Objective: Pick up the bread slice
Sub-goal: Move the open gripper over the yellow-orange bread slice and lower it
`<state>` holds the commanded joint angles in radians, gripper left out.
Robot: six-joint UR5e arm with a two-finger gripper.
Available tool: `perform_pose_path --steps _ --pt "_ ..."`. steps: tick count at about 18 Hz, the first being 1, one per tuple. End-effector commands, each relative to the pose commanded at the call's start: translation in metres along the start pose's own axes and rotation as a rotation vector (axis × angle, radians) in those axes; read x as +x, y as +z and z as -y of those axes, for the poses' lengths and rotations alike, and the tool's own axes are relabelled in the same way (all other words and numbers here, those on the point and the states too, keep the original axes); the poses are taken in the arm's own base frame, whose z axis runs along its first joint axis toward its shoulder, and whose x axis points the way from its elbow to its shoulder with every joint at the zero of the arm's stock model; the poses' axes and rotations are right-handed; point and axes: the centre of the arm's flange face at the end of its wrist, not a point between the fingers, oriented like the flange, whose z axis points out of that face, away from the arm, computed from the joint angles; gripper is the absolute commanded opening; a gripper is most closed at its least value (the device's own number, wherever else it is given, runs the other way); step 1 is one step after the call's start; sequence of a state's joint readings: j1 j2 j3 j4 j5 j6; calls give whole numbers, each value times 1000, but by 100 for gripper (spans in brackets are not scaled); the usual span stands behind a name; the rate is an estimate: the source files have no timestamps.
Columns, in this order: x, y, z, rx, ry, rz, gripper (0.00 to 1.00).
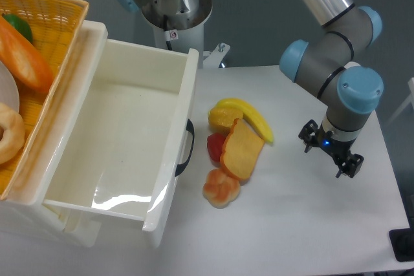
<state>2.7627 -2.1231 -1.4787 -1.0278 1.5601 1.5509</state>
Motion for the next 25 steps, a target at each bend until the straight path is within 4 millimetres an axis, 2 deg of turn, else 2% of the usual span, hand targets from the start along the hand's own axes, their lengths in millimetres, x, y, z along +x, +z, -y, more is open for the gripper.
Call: perform_pose_path --steps 2,4,5,9,12,19,25 --pt "6 -6 3 -18 5 3 100" --pt "20 -24 9 -24 -9 18 100" --pt "27 -27 10 -22 -32 16 100" --pt "50 -23 12 30 -135 -16 100" --pt "70 -29 22 36 -172 -25 100" --pt "115 -4 84 24 -331 -100 100" --pt "122 2 93 41 -375 -130 100"
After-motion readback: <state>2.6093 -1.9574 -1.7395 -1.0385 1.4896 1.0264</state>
